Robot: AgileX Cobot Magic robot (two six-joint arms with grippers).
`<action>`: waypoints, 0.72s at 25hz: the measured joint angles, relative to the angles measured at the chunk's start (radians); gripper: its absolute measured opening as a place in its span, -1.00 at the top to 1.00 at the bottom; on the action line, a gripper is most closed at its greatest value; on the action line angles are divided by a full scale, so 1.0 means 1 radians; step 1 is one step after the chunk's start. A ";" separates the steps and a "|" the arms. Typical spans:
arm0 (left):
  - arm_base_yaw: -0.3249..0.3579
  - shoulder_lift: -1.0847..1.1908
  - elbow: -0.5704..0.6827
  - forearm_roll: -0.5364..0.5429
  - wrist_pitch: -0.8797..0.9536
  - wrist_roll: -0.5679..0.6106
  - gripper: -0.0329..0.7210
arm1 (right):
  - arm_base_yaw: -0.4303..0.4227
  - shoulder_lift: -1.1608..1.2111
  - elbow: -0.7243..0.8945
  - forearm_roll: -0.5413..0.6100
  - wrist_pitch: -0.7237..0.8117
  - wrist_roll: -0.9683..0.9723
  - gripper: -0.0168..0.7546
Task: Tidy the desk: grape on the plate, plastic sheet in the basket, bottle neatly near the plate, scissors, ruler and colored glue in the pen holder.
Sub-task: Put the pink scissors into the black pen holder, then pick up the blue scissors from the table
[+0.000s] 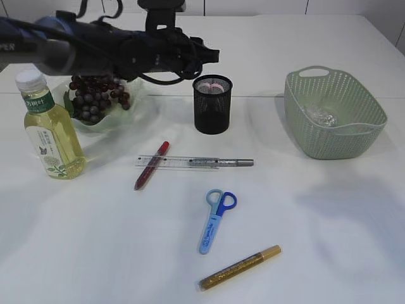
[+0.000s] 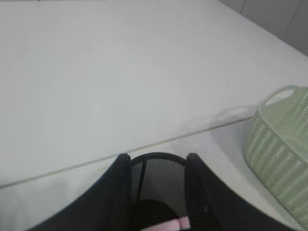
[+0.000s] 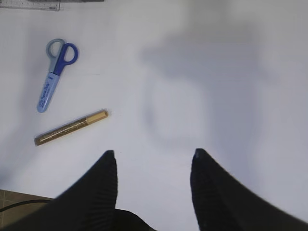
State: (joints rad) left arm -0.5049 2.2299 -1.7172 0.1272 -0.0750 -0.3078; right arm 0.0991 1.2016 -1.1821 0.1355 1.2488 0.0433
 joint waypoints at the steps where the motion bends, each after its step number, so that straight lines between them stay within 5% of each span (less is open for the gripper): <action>1: 0.000 -0.023 0.000 0.000 0.061 0.000 0.17 | 0.000 0.000 0.000 0.000 0.000 0.000 -0.08; 7: -0.016 -0.157 -0.002 0.000 0.480 0.000 0.17 | 0.000 0.000 0.000 0.000 0.000 0.000 -0.08; 18: -0.152 -0.224 -0.045 -0.069 1.188 0.034 0.17 | 0.000 0.000 0.000 0.000 0.000 0.000 -0.08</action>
State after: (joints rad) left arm -0.6564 2.0055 -1.7624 0.0581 1.1127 -0.2741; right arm 0.0991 1.2016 -1.1821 0.1355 1.2488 0.0433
